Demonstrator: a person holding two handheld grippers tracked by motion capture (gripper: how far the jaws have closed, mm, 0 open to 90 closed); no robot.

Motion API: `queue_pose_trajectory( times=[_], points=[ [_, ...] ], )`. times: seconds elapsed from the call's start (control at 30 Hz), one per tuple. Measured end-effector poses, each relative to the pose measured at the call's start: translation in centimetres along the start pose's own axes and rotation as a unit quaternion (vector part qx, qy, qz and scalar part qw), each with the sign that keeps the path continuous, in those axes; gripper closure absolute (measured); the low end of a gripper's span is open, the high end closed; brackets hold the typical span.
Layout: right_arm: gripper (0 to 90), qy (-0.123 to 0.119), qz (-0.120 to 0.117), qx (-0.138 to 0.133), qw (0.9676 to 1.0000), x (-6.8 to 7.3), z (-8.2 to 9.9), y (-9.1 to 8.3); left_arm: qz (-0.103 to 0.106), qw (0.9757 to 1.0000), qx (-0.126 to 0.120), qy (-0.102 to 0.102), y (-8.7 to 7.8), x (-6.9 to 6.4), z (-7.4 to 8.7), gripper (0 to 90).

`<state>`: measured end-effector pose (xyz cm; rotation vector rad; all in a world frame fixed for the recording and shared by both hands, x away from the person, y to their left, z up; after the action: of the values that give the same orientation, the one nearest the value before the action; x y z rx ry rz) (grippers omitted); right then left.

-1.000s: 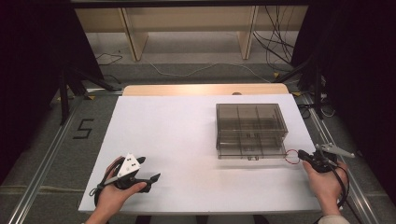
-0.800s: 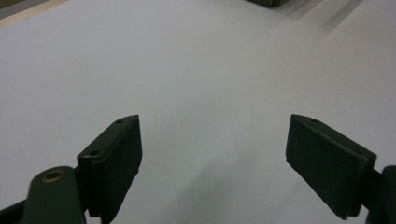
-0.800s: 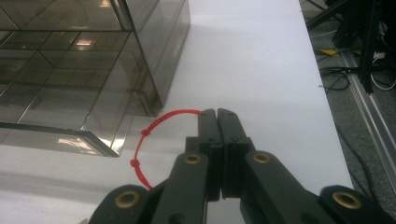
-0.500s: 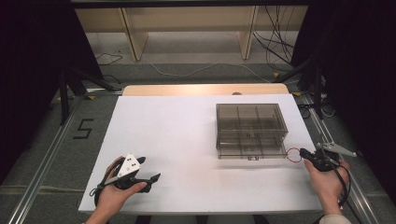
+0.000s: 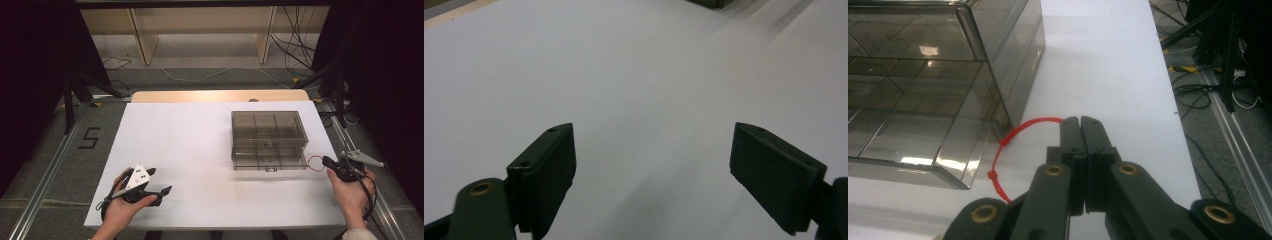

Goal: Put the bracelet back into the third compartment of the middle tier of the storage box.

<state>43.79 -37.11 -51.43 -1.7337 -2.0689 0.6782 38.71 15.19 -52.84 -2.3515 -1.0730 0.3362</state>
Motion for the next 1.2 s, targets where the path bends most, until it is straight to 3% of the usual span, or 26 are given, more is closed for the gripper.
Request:
queue_pose_trajectory(
  times=[0.63, 1.2],
  points=[
    [89.6, 0.002, 0.01, -0.016, 0.9998, -0.4, -1.0, -0.4, -0.001, 1.0, 0.0, -0.001, 0.0, 0.0, 0.0, 18.5],
    [89.6, -0.003, 0.009, -0.033, 0.9994, 0.0, -2.2, -0.9, -0.001, 1.0, 0.0, -0.001, 0.0, 0.0, 0.0, 18.6]
  ],
)
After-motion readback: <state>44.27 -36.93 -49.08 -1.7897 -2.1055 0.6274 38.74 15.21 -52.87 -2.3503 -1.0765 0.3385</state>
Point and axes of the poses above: each handheld gripper's, and its own axes: y roughly forward along the jaws, z roughly out of its underside, x roughly to its left, the point moved 10 cm from there along y, roughly forward along the jaws, and after that the axes turned 5 degrees about -y, right-handed, at the moved point
